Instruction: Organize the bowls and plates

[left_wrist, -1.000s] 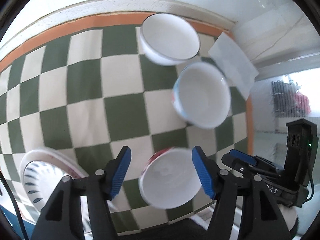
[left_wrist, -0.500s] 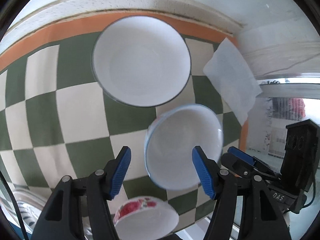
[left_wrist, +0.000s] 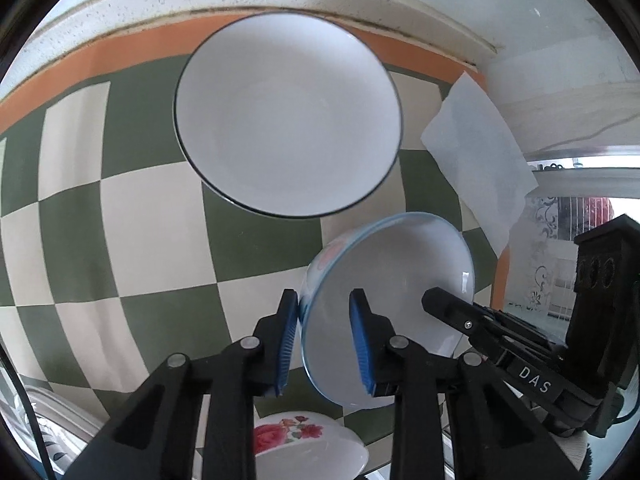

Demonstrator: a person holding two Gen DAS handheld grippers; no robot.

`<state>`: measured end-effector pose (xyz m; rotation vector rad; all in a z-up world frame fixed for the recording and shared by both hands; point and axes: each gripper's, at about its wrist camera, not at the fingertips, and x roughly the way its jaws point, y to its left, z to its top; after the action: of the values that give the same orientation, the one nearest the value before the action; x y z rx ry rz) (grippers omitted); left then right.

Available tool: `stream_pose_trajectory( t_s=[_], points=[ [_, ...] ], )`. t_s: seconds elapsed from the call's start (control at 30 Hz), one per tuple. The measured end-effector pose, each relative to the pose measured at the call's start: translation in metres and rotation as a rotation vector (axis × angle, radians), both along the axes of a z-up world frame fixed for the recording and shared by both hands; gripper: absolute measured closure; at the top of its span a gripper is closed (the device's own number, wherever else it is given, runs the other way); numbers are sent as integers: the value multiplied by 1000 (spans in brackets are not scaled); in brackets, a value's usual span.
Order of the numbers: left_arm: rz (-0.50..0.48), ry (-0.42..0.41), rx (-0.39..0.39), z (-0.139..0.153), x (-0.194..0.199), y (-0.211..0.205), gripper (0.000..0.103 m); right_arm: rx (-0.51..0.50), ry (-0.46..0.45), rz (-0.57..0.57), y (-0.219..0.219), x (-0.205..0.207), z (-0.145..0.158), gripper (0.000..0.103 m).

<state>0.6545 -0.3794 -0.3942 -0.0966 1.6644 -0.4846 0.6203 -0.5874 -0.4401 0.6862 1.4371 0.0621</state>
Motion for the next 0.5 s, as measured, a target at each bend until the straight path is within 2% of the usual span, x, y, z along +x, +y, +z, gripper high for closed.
stream_pose_trajectory(
  t_s=[0.13, 0.37, 0.5],
  points=[
    [-7, -17, -10, 17, -7, 3, 79, -11, -15, 16, 4, -3, 18, 89],
    [-38, -87, -38, 73, -27, 19, 79, -12, -67, 43, 16, -19, 70, 89],
    [-42, -93, -54, 93, -42, 34, 79, -7, -88, 56, 30, -37, 93, 89]
  ],
)
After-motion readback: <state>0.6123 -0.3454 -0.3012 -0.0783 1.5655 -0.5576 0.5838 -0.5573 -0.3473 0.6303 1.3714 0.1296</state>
